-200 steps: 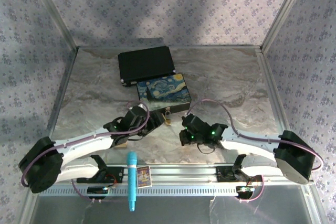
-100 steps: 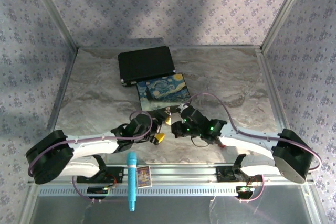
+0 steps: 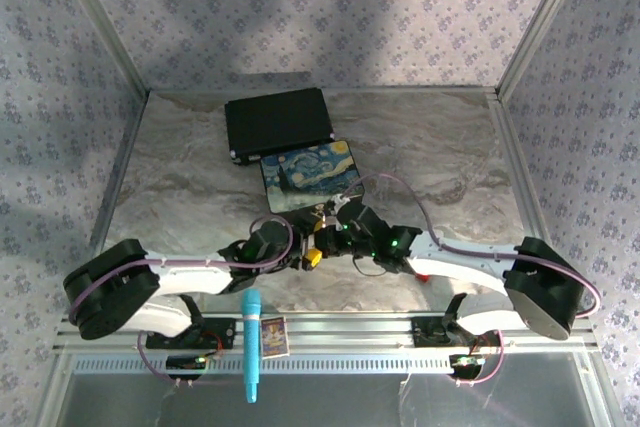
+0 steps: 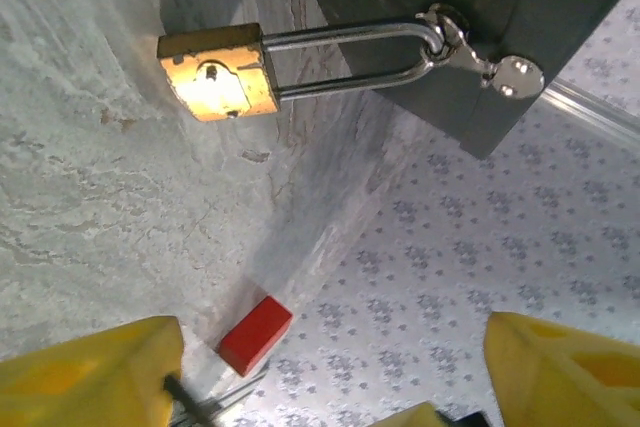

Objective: Unlock a padlock with a key

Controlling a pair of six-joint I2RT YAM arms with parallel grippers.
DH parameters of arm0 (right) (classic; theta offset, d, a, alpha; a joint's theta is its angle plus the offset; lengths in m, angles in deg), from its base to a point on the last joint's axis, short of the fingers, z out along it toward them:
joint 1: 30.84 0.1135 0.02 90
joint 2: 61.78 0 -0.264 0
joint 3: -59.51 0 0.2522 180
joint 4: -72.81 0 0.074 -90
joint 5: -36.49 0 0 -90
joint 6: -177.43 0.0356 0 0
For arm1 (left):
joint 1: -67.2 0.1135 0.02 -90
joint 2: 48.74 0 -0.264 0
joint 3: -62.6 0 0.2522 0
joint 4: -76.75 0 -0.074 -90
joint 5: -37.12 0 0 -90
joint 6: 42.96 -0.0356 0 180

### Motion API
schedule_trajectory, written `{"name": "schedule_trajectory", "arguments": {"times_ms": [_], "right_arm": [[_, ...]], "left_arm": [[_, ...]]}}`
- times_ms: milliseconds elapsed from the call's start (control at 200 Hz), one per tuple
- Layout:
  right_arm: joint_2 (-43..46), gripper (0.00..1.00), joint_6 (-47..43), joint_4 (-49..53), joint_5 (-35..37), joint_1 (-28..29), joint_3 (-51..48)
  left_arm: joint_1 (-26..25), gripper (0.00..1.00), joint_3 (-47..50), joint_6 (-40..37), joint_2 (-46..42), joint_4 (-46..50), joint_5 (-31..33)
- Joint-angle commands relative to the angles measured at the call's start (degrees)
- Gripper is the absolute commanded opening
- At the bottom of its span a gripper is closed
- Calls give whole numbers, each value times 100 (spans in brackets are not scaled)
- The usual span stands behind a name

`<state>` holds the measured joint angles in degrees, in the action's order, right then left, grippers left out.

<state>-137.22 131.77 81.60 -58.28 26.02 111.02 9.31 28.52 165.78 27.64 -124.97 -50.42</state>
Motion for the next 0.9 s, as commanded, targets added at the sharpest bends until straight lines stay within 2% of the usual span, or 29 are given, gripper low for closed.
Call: {"name": "schedule_trajectory", "arguments": {"times_ms": [0, 330, 560, 780, 899], "right_arm": [[70, 0, 163, -423, 63, 58, 12], [307, 0, 102, -163, 3, -158, -93], [377, 0, 100, -113, 16, -228, -128], [419, 0, 102, -88, 26, -245, -180], [395, 0, 59, -140, -127, -248, -192]], "left_arm": [[-56, 66, 78, 29, -144, -76, 111], [-47, 26, 197, 24, -121, -8, 154], [-47, 15, 190, -81, -196, 189, 148], [-39, 0, 142, -276, -403, 427, 213], [-22, 0, 146, -487, -589, 483, 327]]}}
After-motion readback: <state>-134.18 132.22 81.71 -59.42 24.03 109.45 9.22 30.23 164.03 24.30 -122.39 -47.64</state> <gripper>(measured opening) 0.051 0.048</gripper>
